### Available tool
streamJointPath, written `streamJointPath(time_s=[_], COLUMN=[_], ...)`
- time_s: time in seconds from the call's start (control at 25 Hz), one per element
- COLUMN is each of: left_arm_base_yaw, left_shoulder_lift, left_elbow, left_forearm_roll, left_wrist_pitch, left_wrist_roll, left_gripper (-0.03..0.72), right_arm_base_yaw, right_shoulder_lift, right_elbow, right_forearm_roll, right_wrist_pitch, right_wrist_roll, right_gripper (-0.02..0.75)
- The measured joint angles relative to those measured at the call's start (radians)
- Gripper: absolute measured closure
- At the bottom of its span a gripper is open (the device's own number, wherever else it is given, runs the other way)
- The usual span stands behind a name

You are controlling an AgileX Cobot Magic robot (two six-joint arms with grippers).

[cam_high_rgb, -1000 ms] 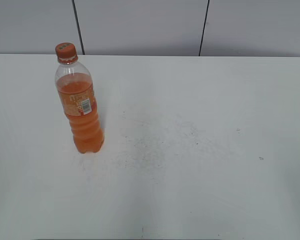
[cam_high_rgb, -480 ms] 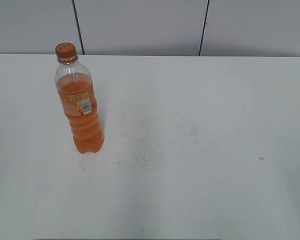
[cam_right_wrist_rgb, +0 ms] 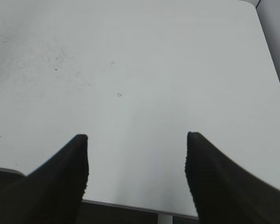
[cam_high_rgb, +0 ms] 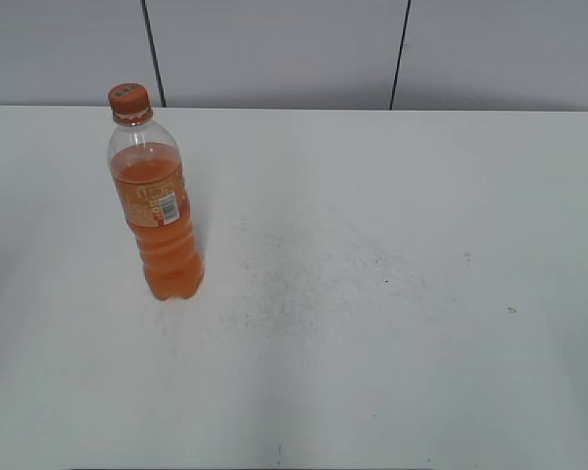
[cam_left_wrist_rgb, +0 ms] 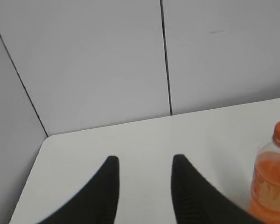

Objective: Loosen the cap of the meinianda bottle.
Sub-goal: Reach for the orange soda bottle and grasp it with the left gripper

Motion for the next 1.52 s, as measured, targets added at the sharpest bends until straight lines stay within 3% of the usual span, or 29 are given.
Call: streamJointPath(time_s=[0.44, 1.0, 1.52], left_arm_base_yaw=[0.0, 0.0, 0.0], left_shoulder_lift=[0.345, 0.558, 0.62], left_elbow=[0.0, 0.003, 0.232], left_forearm_roll=[0.004, -0.001, -0.038], left_wrist_pitch=[-0.381, -0.598, -0.854], left_wrist_roll=[0.0, 0.0, 0.0], left_gripper=[0.447, 0.447, 0.447], right_arm_base_yaw=[0.0, 0.0, 0.0], right_shoulder_lift=[0.0, 0.0, 0.0], right_elbow=[0.0, 0.0, 0.0], right_forearm_roll=[0.0, 0.0, 0.0], right_wrist_pitch=[0.0, 0.0, 0.0], right_wrist_roll=[0.0, 0.0, 0.0], right_gripper=[0.246, 0.246, 0.246])
